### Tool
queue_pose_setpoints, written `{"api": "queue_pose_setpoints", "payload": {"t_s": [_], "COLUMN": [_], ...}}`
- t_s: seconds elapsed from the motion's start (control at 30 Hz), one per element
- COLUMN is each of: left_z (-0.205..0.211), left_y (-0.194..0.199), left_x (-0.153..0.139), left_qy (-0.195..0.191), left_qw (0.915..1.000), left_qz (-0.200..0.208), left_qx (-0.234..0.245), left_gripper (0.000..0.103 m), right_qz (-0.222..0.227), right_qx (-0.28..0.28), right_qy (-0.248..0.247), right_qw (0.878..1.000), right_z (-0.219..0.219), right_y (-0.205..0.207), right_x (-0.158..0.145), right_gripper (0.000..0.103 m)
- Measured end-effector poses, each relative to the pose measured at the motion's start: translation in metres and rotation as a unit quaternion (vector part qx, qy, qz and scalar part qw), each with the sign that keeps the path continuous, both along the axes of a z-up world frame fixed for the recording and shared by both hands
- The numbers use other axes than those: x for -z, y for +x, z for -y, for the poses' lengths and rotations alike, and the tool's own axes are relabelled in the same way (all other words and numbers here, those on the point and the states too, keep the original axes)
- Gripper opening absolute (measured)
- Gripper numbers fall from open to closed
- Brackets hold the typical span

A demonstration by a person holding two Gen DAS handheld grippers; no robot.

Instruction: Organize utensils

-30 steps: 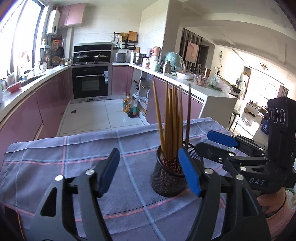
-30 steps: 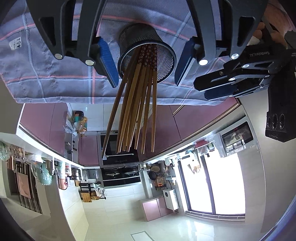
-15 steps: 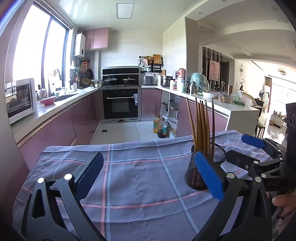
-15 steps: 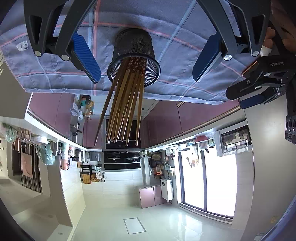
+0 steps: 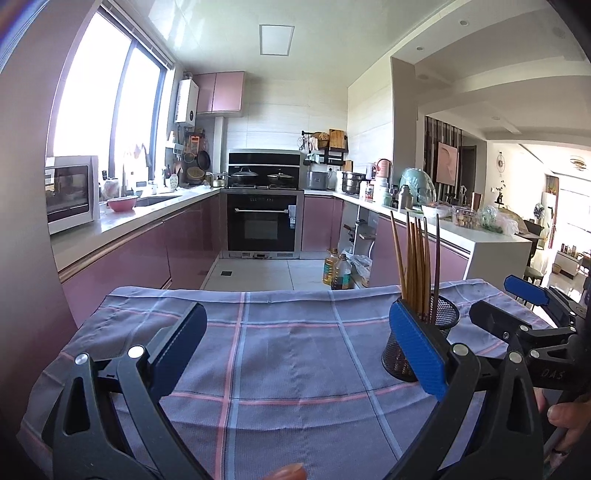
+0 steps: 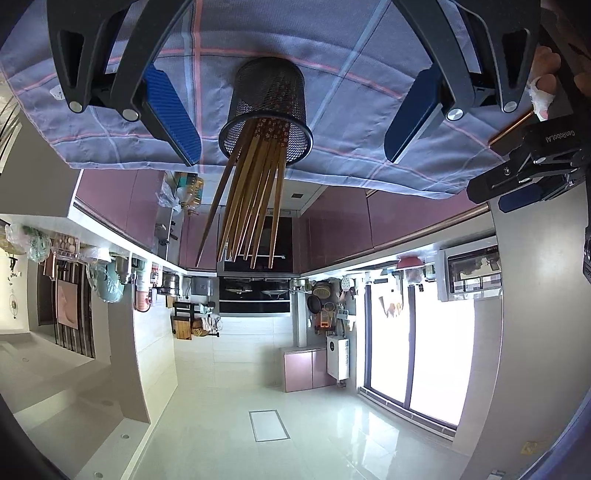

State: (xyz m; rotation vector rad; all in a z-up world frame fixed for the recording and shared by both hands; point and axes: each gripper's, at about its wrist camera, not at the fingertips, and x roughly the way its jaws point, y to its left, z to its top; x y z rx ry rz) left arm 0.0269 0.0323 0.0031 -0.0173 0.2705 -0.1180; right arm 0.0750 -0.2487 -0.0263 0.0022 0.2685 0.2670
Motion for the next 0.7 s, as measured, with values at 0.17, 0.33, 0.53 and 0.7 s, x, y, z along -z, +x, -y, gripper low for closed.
{"api": "queue_pose_setpoints", "payload": {"t_s": [0.17,0.33,0.53,0.7], "left_z": [0.0,-0.001,0.0,0.001], "left_y": [-0.008,-0.013,-0.017,-0.017], "left_x": [0.0,-0.002,-0.002,-0.001], "left_qy": [0.0,-0.003,-0.004,-0.007], "left_qw": [0.9999,0.9998,0.9995,0.9995], "left_qz": [0.007,0.012,0.019,0.018], "left_qx": [-0.009,-0.016,-0.024,-0.025], "left_gripper": [0.097,0.097,0.097,0.097], "right_qz": [0.008,0.019,0.021,0.021], "right_qx": [0.008,0.022,0.04,0.047], "right_qy": [-0.003,-0.007,-0.004,-0.003], "right_qw": [1.0,1.0,0.999,0.999], "right_z": [-0.001,-0.001,0.0,0.001], "right_y": [-0.006,-0.013,-0.015,-0.016], "right_x": [-0.001,-0.001,0.0,-0.001], "right_gripper": [0.096,0.096,0.096,0.096]}}
